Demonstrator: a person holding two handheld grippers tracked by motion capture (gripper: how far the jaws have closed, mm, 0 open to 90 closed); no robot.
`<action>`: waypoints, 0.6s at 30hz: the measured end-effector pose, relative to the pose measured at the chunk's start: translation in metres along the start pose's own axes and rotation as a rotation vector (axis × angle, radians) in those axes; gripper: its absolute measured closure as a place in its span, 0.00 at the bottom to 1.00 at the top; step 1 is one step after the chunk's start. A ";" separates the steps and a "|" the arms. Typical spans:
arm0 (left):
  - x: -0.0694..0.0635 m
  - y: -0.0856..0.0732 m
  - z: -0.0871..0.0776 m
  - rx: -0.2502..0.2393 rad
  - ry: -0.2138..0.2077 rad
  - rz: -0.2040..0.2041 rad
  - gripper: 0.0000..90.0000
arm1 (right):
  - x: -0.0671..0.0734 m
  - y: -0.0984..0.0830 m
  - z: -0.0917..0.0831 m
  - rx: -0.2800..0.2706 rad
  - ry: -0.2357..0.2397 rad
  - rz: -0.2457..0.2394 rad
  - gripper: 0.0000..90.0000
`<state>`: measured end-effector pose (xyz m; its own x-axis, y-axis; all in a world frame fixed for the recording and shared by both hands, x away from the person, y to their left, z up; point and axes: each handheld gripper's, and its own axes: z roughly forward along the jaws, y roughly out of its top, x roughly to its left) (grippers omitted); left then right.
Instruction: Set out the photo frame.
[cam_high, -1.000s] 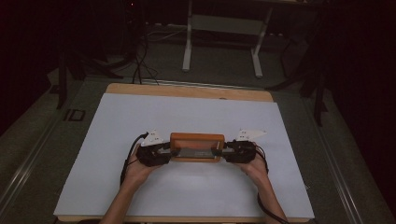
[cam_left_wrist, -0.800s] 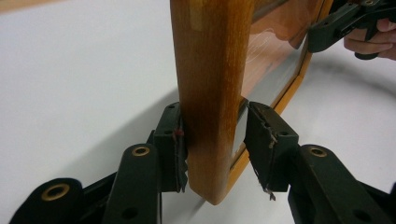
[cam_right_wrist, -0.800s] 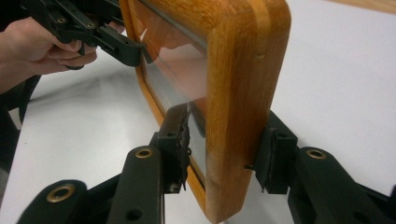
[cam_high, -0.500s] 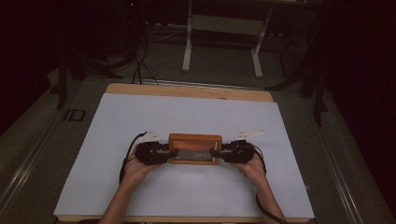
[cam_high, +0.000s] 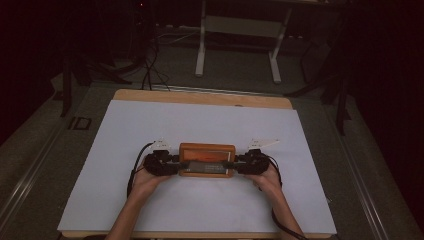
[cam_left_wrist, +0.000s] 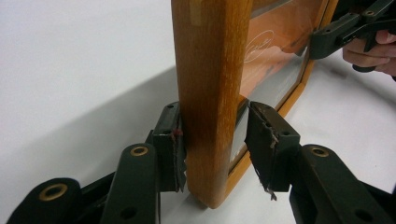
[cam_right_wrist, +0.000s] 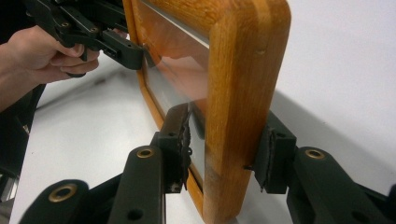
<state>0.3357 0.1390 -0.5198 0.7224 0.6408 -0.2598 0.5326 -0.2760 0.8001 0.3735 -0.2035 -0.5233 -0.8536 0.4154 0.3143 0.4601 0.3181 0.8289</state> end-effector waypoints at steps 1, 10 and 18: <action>-0.001 0.000 0.000 0.001 0.002 -0.001 0.65 | 0.000 0.000 0.000 0.000 0.000 0.000 0.67; 0.000 0.000 0.001 0.003 0.011 -0.009 0.65 | -0.004 0.000 0.002 -0.003 0.002 0.011 0.66; 0.000 0.000 0.002 -0.005 0.016 -0.010 0.63 | -0.004 0.000 0.003 -0.001 0.004 0.013 0.66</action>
<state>0.3367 0.1375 -0.5210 0.7098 0.6551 -0.2589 0.5376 -0.2662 0.8001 0.3772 -0.2026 -0.5259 -0.8486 0.4158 0.3272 0.4709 0.3115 0.8253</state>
